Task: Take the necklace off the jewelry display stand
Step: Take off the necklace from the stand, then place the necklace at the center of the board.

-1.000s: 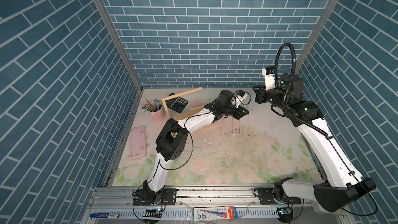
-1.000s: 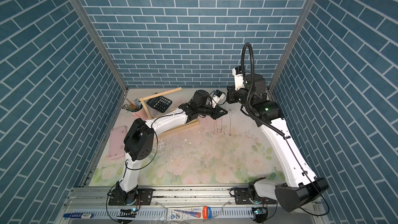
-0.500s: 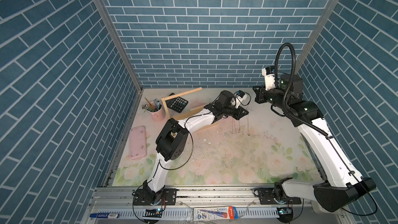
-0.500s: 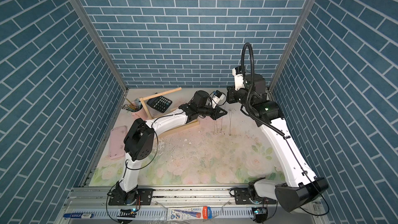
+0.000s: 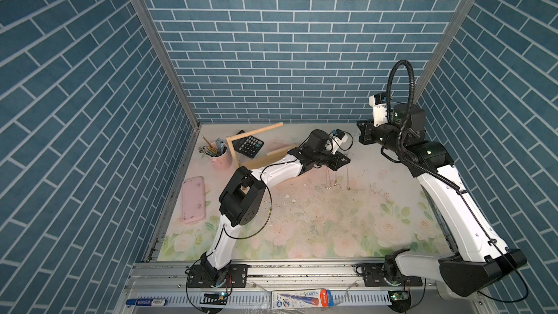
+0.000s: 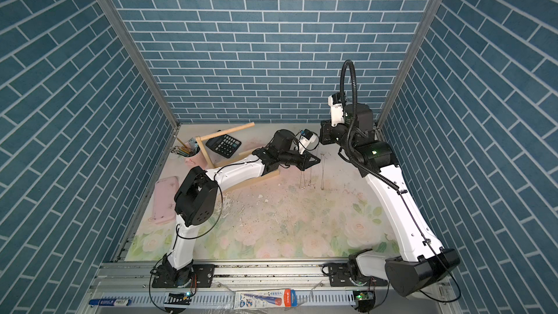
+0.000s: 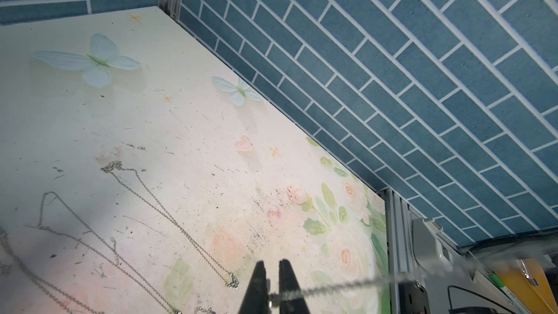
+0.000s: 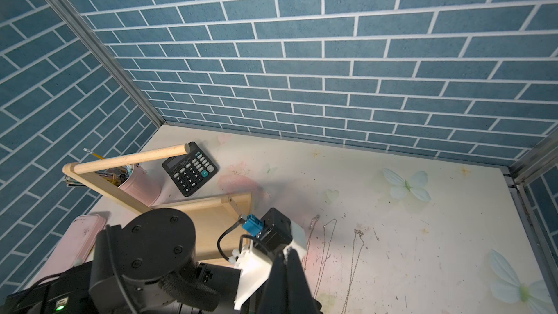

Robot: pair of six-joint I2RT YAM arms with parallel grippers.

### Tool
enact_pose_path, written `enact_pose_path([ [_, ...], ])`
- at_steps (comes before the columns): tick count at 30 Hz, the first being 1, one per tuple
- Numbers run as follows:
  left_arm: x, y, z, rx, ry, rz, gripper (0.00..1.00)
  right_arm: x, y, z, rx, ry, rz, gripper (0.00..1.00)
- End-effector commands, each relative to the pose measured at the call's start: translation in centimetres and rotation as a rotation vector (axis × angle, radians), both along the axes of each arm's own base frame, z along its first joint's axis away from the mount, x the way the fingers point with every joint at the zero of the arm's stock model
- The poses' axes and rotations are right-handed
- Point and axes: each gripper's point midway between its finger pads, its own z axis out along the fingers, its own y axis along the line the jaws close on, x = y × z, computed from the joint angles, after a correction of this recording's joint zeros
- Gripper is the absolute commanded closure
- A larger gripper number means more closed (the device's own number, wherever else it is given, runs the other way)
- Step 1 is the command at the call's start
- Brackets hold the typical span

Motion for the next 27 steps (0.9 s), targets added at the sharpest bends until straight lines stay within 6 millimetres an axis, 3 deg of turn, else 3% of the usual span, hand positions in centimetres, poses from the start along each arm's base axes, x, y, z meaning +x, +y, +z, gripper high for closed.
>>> enact_pose_path([
  [1,-1.0,-0.3,1.1,-0.023,-0.003,-0.012,0.89,0.4,-0.7,-1.2,-0.002,0.037,-0.036,1.0],
  [10,-1.7,-1.1,1.5,-0.047,0.015,-0.017,0.89,0.5,-1.8,-3.4,0.008,0.097,-0.073,1.0],
  [27,-4.0,-3.5,-0.6,-0.036,0.064,-0.042,0.89,0.9,-5.3,-8.2,0.045,0.207,-0.173,1.0],
])
